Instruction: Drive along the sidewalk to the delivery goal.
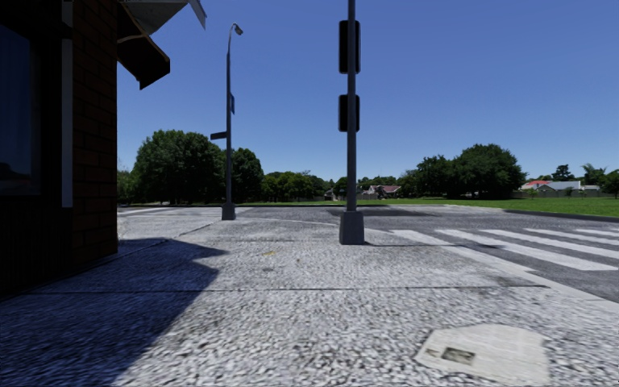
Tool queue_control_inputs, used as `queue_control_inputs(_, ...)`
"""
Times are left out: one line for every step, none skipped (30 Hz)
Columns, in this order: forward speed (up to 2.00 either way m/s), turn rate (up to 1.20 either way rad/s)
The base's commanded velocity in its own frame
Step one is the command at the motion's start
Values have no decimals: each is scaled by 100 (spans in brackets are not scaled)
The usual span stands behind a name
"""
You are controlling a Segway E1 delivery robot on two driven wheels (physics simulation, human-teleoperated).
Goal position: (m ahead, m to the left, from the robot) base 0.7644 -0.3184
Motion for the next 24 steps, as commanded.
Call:
queue_control_inputs(200, 0)
queue_control_inputs(200, 0)
queue_control_inputs(200, 0)
queue_control_inputs(200, 0)
queue_control_inputs(200, 0)
queue_control_inputs(200, 13)
queue_control_inputs(200, 25)
queue_control_inputs(200, 29)
queue_control_inputs(200, 30)
queue_control_inputs(200, 30)
queue_control_inputs(200, 29)
queue_control_inputs(200, 29)
queue_control_inputs(200, 23)
queue_control_inputs(200, 7)
queue_control_inputs(200, 1)
queue_control_inputs(200, 0)
queue_control_inputs(200, 0)
queue_control_inputs(200, 2)
queue_control_inputs(200, 5)
queue_control_inputs(200, 5)
queue_control_inputs(200, 6)
queue_control_inputs(200, 6)
queue_control_inputs(200, 2)
queue_control_inputs(200, 0)
